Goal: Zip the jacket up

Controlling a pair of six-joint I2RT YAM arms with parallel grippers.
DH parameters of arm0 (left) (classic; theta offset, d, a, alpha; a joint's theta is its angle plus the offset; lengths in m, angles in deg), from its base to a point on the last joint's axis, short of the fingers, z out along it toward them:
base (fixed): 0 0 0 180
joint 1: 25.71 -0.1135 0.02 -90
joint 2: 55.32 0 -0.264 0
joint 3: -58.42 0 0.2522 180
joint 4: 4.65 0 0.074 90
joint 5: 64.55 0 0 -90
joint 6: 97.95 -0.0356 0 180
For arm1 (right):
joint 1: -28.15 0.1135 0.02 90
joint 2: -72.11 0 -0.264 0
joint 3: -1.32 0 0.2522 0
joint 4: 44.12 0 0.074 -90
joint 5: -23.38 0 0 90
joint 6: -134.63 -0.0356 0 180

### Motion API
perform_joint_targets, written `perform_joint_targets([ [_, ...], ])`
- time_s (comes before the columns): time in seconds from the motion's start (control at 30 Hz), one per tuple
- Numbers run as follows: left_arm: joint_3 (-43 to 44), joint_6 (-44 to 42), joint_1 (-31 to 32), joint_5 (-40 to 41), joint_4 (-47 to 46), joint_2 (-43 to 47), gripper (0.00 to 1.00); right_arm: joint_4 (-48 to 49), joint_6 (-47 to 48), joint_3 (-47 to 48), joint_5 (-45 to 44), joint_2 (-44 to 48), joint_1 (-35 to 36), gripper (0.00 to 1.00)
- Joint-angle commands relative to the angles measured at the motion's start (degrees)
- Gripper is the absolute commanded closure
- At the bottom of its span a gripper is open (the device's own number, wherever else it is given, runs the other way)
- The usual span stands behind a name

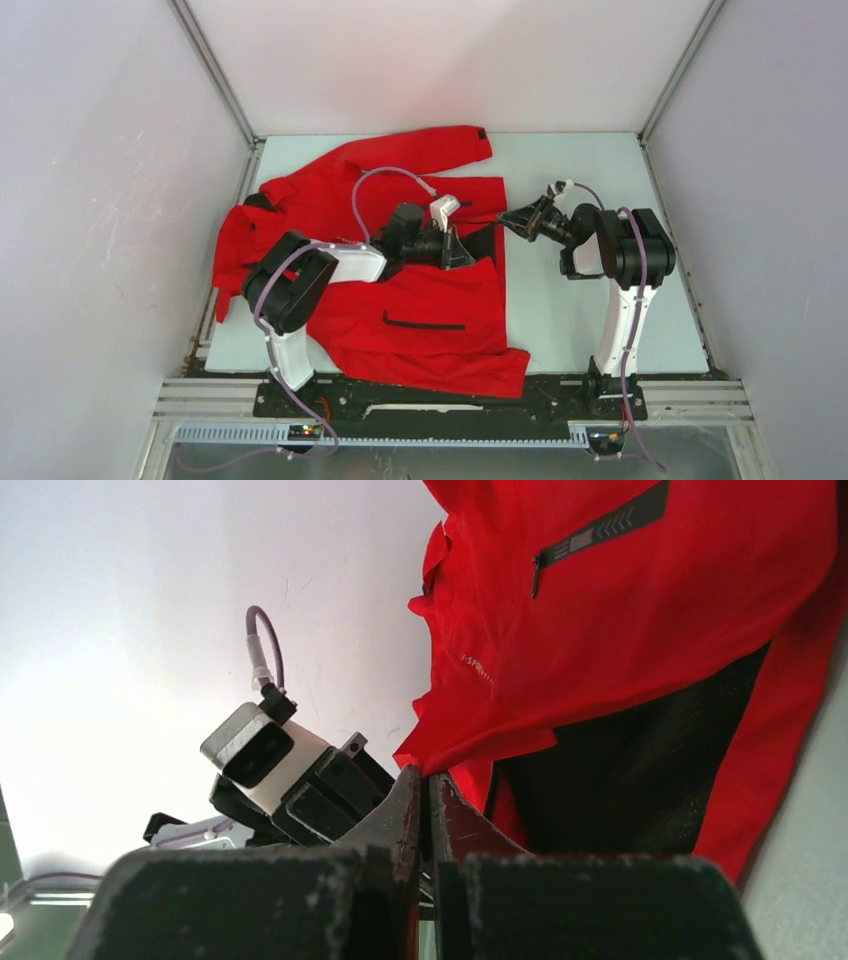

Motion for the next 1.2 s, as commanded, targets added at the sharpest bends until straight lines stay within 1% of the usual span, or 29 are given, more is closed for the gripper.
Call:
perform_joint_targets([
  [0.0,-4.4,4.0,-1.4,-1.7,-7.3,5.4,1.00,7.3,3.1,-1.4,-1.0,3.6,0.4,1.00],
  [0.1,-5.4,4.6,-1.5,-1.0,-9.0,6.2,1.00,8.1,5.1,-2.8,-2.0,4.6,1.7,1.00],
  [0.2,-5.9,6.7,-1.6,-1.8,-13.8,6.1,1.00,8.4,6.8,-3.7,-2.8,4.7,3.3,1.00],
  [0.3,-5.1,6.4,-1.6,-3.1,-14.7,5.8,1.00,8.6,7.1,-3.9,-3.0,4.1,3.6,1.00],
  [0.4,-3.6,6.4,-2.1,-2.7,-14.1,4.6,1.00,8.7,8.4,-4.6,-3.0,5.8,4.2,1.00],
  [0.53,-4.0,9.7,-3.5,-3.6,-18.2,3.6,1.00,8.8,8.5,-5.9,-3.5,7.0,3.8,1.00],
  [0.67,-4.4,9.7,-4.7,-3.1,-17.5,3.3,1.00,8.7,7.8,-5.4,-3.0,6.4,3.5,1.00],
  [0.8,-2.9,9.9,-4.8,-3.0,-16.6,2.6,1.00,8.7,8.4,-5.1,-3.0,6.6,4.3,1.00],
  [0.97,-1.0,6.8,-4.8,-1.1,-11.3,2.7,1.00,8.8,8.1,-4.6,-2.5,6.3,4.5,1.00],
  [1.1,-0.4,7.1,-4.7,-0.8,-11.0,2.6,1.00,8.7,8.0,-4.3,-2.2,6.2,4.9,1.00],
  [1.17,0.2,6.4,-4.7,-0.1,-9.4,2.5,1.00,8.8,8.0,-4.2,-2.1,6.0,4.9,1.00],
])
